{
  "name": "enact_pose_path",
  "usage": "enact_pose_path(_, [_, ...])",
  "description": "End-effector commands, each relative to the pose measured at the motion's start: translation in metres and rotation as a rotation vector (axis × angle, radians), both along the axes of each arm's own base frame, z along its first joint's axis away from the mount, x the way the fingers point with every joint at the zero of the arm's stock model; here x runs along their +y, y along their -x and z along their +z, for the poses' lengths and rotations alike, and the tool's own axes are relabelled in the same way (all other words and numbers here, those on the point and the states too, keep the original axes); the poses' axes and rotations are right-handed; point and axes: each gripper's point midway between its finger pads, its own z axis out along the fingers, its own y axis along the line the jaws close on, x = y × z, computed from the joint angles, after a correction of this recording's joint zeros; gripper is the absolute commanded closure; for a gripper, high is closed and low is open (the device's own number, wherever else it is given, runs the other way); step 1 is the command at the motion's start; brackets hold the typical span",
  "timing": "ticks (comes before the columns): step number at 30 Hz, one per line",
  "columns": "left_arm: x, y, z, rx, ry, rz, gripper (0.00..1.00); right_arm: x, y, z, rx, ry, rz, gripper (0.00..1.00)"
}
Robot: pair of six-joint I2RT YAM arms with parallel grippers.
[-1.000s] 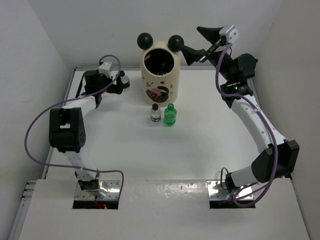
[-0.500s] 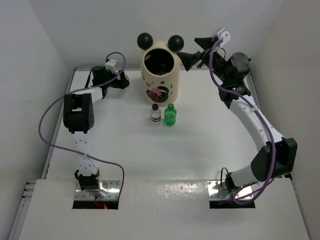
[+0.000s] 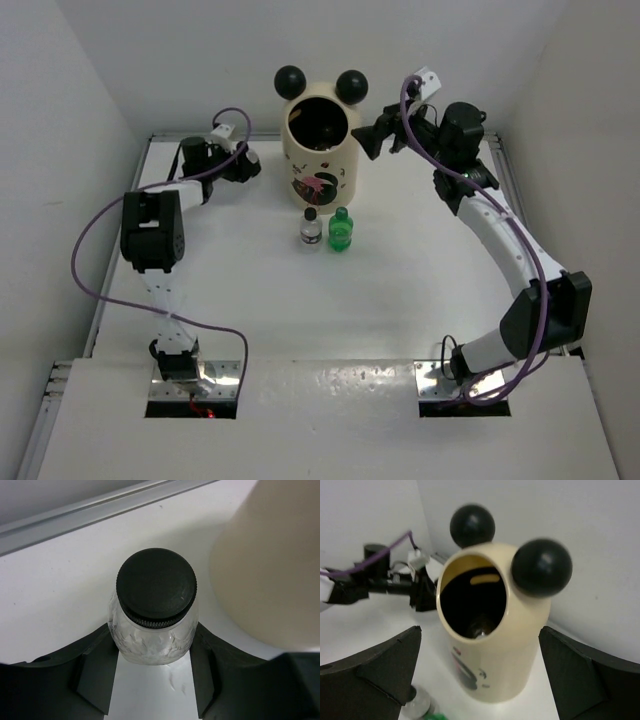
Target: Put the plastic bottles in the bin
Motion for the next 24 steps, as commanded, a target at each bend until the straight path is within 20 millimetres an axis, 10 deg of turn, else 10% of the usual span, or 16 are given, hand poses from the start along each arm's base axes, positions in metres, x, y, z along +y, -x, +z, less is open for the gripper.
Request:
enact_pose_path(1, [-0.006, 0.018, 0.105, -0.212, 0.030, -0.038, 0.72, -0.008, 0.014, -0.025, 0.115, 0.063, -0.026, 0.00])
enact_pose_path(4, [-0.008, 0.063, 0.184, -0.311, 0.077, -0.045, 0.73, -0.022, 0.027, -0.045, 0.139, 0.103, -0.072, 0.03])
enact_pose_path(12, [-0.033, 0.162, 0.284, -0.398, 0.172, -0.116, 0.75, -0.042, 0.055, -0.100, 0.247, 0.126, -0.110, 0.01])
enact_pose_path(19, [-0.101, 0.184, 0.309, -0.424, 0.209, -0.213, 0.76, -0.040, 0.065, -0.114, 0.296, 0.113, -0.086, 0.01])
enact_pose_path(24, [-0.127, 0.156, 0.303, -0.413, 0.185, -0.178, 0.76, -0.046, 0.066, -0.108, 0.247, 0.118, -0.111, 0.01])
